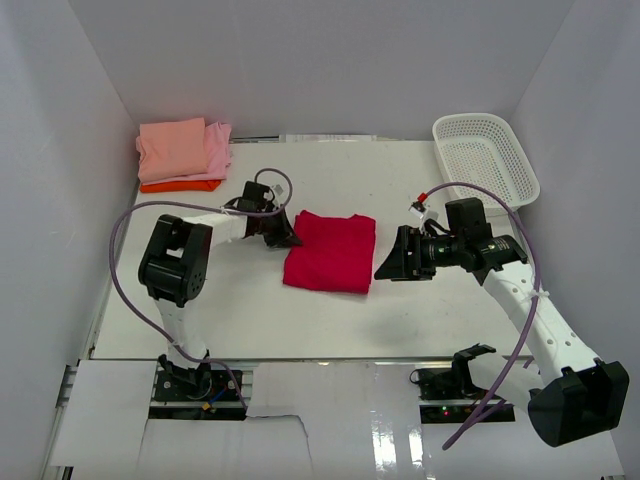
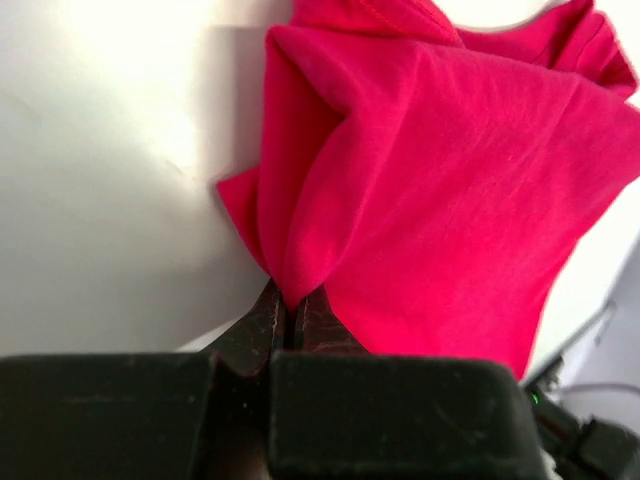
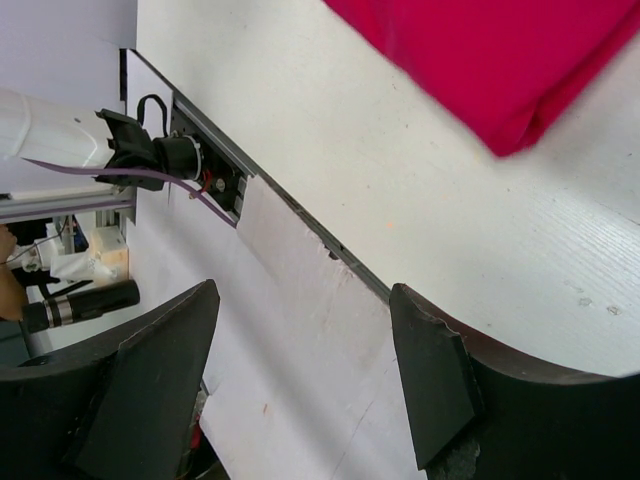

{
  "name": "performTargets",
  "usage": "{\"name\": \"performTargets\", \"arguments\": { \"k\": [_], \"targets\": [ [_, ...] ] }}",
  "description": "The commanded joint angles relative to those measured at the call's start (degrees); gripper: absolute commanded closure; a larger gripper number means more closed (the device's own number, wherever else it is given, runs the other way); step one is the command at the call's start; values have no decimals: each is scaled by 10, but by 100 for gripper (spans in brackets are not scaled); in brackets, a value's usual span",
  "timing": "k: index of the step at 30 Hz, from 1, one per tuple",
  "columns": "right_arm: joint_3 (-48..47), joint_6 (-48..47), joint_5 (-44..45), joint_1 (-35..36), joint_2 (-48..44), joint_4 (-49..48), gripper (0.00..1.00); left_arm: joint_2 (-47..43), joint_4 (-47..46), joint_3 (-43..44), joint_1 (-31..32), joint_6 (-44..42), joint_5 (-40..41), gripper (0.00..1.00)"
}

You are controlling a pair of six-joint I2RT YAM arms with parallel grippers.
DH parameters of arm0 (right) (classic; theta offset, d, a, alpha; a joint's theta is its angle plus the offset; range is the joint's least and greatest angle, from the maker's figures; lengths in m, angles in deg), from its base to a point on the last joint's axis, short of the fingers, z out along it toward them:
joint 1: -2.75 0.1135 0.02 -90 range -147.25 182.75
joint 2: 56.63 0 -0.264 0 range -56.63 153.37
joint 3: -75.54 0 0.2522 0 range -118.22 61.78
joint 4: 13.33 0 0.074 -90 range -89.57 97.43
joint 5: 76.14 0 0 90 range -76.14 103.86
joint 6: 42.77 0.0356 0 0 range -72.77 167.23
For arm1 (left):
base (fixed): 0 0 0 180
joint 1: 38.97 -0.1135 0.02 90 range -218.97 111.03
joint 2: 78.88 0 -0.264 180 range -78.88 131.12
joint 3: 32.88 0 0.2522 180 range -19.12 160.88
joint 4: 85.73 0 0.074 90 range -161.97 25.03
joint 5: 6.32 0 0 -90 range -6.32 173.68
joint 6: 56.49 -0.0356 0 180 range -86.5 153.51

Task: Fold and stack the t-shirts
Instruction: Put the neatly folded tshirt into the corner of the board with the left arm

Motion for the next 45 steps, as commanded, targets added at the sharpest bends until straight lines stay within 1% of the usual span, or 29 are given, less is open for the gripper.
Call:
{"name": "performTargets", "arguments": {
  "k": [1,2,4,5,8,9,10,16,21,22,31,37,38,41,45],
  "targets": [
    [-8,-13,-20,-4,1,0,25,39,84,48,-36,-74,121,100],
    [-7,-14,-21,-4,0,0,24,47,88,77,-40,-83,125,100],
    [-1,-14,-24,-4,-4,1,24,65,95,103,-52,-108,142,100],
    [3,-14,-27,-4,-8,0,24,72,97,134,-55,-116,146,100],
    [19,-12,-32,-5,-17,-1,24,103,116,186,-67,-143,163,100],
    [22,-11,-31,-5,-20,-1,24,109,121,223,-71,-149,163,100],
    [28,-11,-31,-5,-21,-1,24,114,125,240,-73,-160,164,100],
    [36,-6,-35,-5,-29,-1,24,152,164,375,-95,-175,163,100],
    [33,-5,-38,-5,-26,1,24,166,182,442,-127,-180,155,100],
    [33,-5,-37,-5,-25,2,24,169,184,469,-135,-182,152,100],
    [20,-17,-39,-5,-6,20,24,167,171,572,-179,-161,132,100],
    [14,-19,-48,-5,7,19,24,195,167,649,-193,-129,110,100],
    [14,-18,-50,-5,9,17,24,198,167,668,-204,-124,109,100],
    [14,-12,-53,-5,11,4,24,204,164,693,-228,-109,99,100],
    [10,-7,-61,-5,16,-8,24,199,146,698,-257,-91,83,100]
  ]
}}
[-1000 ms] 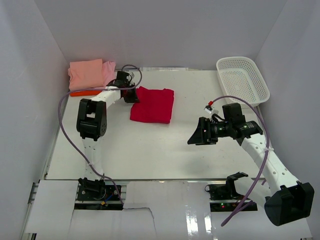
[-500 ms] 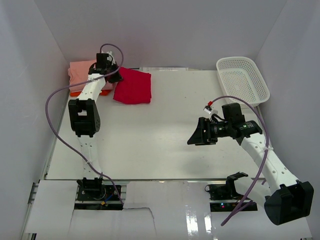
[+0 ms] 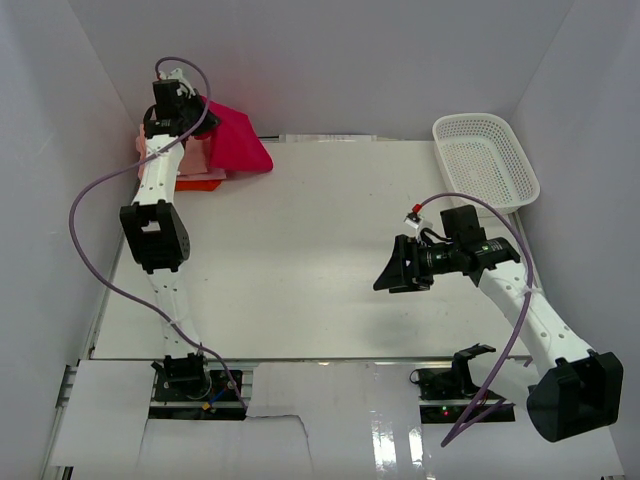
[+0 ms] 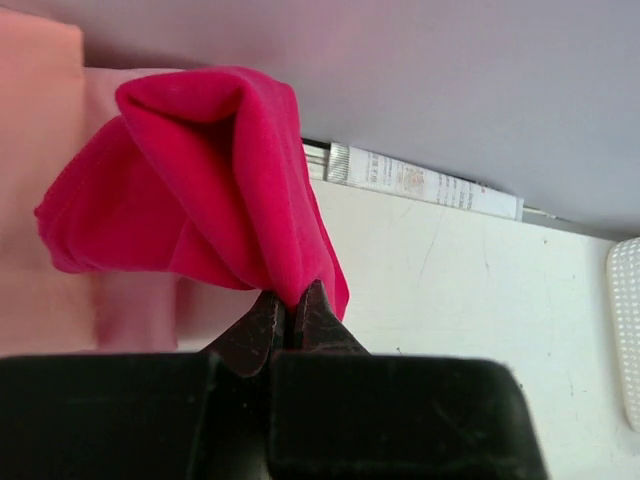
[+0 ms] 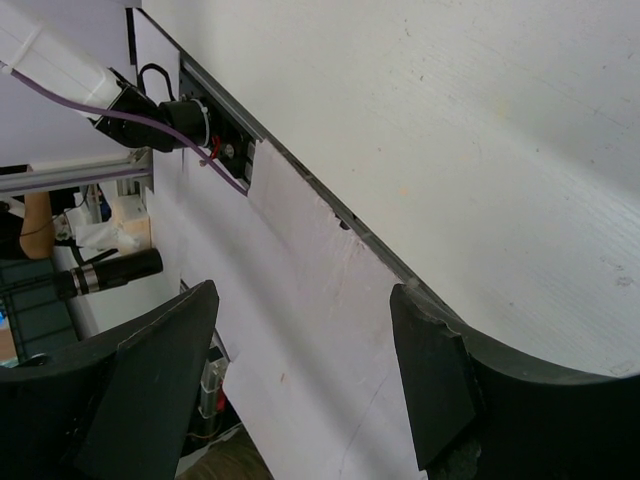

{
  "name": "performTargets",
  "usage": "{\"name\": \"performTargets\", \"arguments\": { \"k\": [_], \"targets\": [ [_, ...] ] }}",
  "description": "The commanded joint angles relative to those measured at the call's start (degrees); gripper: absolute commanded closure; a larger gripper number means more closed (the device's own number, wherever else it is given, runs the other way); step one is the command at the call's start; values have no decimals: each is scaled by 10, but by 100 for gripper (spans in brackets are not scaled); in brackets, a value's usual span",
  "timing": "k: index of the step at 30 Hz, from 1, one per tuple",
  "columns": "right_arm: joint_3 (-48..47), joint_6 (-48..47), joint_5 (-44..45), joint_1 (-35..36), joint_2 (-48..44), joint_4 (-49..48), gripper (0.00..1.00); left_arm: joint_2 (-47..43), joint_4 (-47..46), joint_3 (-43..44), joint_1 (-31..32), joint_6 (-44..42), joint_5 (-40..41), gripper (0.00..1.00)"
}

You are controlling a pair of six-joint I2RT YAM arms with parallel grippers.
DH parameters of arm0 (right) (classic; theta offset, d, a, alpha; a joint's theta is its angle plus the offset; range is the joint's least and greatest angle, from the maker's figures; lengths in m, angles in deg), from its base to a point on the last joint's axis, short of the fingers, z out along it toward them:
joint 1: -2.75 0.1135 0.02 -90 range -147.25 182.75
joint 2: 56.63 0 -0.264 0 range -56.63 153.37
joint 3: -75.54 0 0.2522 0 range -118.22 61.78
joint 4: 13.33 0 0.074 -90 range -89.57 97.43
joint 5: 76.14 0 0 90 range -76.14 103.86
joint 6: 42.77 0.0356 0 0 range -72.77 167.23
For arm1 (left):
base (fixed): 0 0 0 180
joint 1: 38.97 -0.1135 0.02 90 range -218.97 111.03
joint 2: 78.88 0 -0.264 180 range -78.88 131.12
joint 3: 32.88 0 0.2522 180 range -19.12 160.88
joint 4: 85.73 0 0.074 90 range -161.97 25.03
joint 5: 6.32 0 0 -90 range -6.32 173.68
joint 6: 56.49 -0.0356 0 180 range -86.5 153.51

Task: Fold and stack the t-shirts
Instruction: Put the neatly folded tshirt into the corner of the board with the left arm

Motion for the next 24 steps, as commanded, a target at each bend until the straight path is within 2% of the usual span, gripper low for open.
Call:
{"name": "performTargets", "arguments": {
  "k": [1,10,15,20,24],
  "targets": [
    [-28,4,-23,-3,4,-21,24,-7,-30,30,-33,26,-32,100],
    [-26,8,-30,-3,6,-30,24,25,-46,38,-68,25,-63,100],
    [-27,13,-28,-3,7,-38,24,68,-88,101,-79,38,-112,100],
    [-18,20,-26,-3,-4,-42,24,59,-168,67,-106,31,-112,100],
    [-3,28,-26,-3,-14,-51,24,73,-185,86,-149,57,-140,100]
  ]
}}
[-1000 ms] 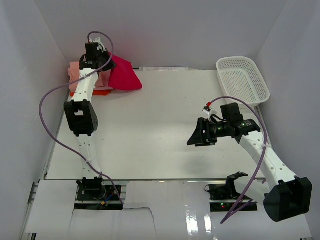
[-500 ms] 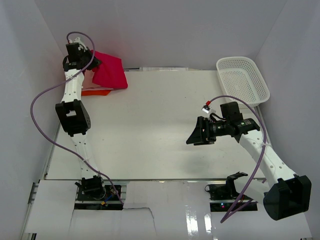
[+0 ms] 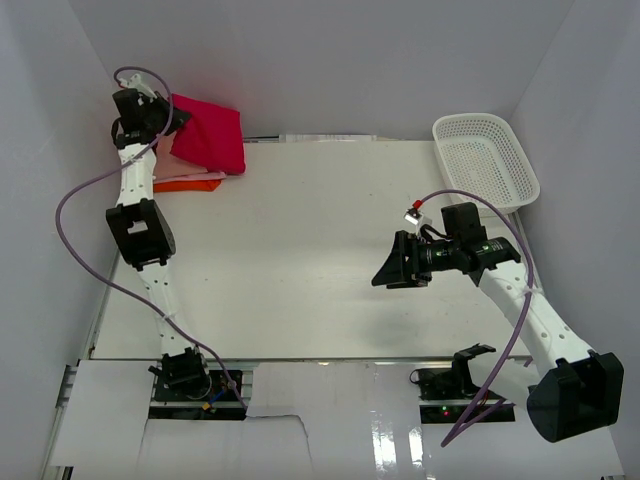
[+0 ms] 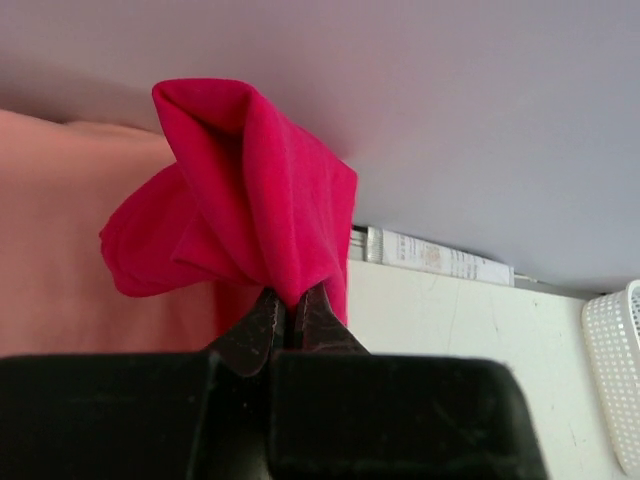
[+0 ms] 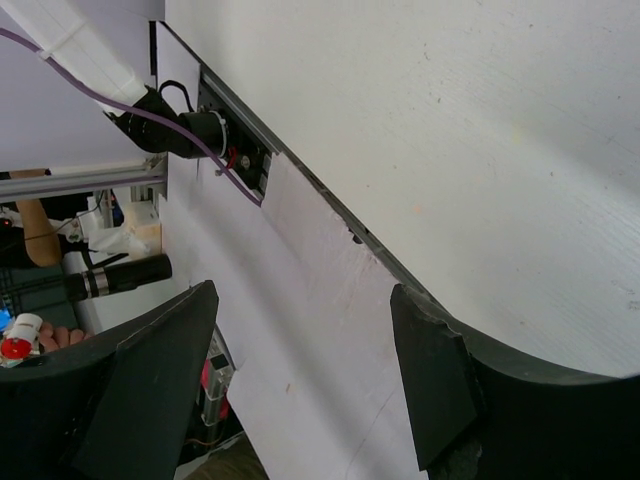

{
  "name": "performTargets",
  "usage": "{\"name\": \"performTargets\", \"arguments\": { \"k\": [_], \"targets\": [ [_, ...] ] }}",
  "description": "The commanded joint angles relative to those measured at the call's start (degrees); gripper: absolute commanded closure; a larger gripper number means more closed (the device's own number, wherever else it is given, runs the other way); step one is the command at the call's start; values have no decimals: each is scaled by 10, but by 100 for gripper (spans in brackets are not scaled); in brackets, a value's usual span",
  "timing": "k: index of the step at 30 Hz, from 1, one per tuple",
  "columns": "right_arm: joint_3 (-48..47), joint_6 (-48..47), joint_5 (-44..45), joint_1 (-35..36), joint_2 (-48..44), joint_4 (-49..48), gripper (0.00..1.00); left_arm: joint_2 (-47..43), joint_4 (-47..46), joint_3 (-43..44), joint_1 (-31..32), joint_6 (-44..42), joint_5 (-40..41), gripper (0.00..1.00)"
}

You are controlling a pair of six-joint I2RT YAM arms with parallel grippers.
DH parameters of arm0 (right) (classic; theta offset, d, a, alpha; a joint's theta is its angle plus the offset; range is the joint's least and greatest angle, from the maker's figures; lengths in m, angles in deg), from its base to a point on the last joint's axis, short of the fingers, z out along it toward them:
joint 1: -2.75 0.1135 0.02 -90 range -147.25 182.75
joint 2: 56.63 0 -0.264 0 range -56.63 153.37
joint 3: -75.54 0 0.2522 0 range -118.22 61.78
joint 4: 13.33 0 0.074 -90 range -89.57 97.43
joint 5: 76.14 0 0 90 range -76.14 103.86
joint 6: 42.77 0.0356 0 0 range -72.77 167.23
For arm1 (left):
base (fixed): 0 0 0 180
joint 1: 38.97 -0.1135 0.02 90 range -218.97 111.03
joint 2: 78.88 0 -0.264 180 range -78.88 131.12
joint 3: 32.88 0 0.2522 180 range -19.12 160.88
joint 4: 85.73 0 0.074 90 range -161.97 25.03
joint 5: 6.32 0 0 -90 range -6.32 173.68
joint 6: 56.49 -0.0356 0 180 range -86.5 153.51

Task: Fold and stack the t-shirts
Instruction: Put the neatly folded tshirt into the corner of the board with the left arm

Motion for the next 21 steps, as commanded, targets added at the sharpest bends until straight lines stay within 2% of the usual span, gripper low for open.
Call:
{"name": "performTargets", "arguments": {
  "k": [1,11,17,21],
  "targets": [
    [2,10,-12,-2,-19,-21,24,-25,-69,21,-49,18,-28,100],
    [4,17,-17,-3,-13,-33,24,-26,-39,14,-115,4,-79,100],
    [15,20,-17,-3,-22,-33,23,-13,-35,0,-128,-17,-103,100],
    [11,18,-13,-3,-21,-26,23,9,-56,-14,-127,0,-124,100]
  ]
}}
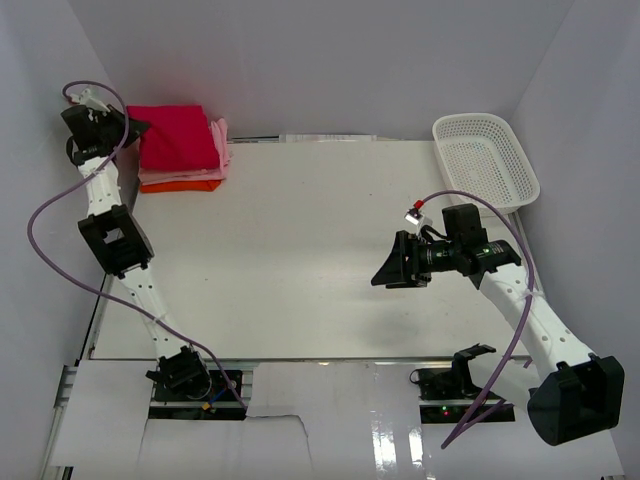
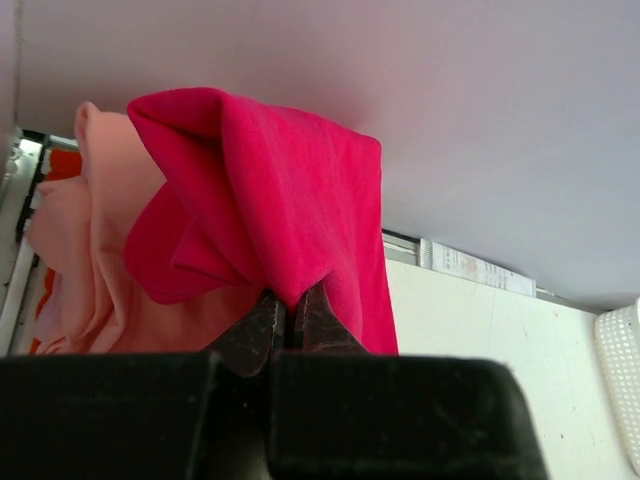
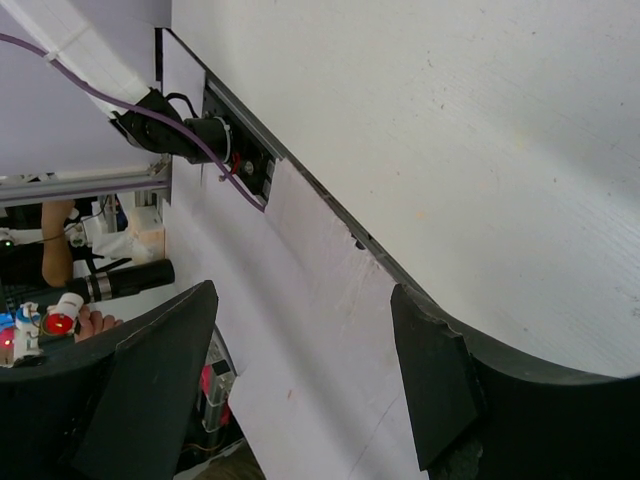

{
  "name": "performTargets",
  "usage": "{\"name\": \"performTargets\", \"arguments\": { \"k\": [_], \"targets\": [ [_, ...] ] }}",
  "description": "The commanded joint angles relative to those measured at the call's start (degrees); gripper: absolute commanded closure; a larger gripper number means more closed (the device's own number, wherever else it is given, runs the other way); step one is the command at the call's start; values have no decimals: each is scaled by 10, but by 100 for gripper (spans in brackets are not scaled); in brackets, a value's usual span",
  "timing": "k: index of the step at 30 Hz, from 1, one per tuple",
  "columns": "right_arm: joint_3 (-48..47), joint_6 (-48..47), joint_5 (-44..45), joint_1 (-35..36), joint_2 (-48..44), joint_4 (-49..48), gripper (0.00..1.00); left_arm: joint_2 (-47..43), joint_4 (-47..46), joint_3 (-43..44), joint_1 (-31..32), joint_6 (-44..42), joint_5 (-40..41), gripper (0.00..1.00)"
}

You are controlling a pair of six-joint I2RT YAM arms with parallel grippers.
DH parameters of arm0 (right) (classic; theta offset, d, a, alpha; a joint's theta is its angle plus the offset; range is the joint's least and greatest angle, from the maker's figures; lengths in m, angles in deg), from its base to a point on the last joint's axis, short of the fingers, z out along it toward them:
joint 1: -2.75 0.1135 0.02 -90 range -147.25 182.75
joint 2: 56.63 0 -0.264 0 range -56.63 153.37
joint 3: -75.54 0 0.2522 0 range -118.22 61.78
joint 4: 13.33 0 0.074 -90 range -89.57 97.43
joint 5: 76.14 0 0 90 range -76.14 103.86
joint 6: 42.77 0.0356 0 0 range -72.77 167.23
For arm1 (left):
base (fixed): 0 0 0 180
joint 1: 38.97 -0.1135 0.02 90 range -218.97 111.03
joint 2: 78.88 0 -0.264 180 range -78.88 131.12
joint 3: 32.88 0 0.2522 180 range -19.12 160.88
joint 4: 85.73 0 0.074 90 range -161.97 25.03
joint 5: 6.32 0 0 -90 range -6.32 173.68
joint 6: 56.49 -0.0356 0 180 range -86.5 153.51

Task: Fold and stack the t-shirts
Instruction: Put the neatly folded tshirt into the corner of the board with the left arm

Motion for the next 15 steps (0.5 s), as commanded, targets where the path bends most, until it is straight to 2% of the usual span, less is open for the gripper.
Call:
{"name": "performTargets", "arguments": {
  "k": [1,15],
  "targets": [
    [-2,2,-10,-3,-11,-2,23,9,-34,-14,-2,11,-32,100],
    [11,10,4,-2,-22,11,23,81,-37,-1,5,4,-14,100]
  ]
}}
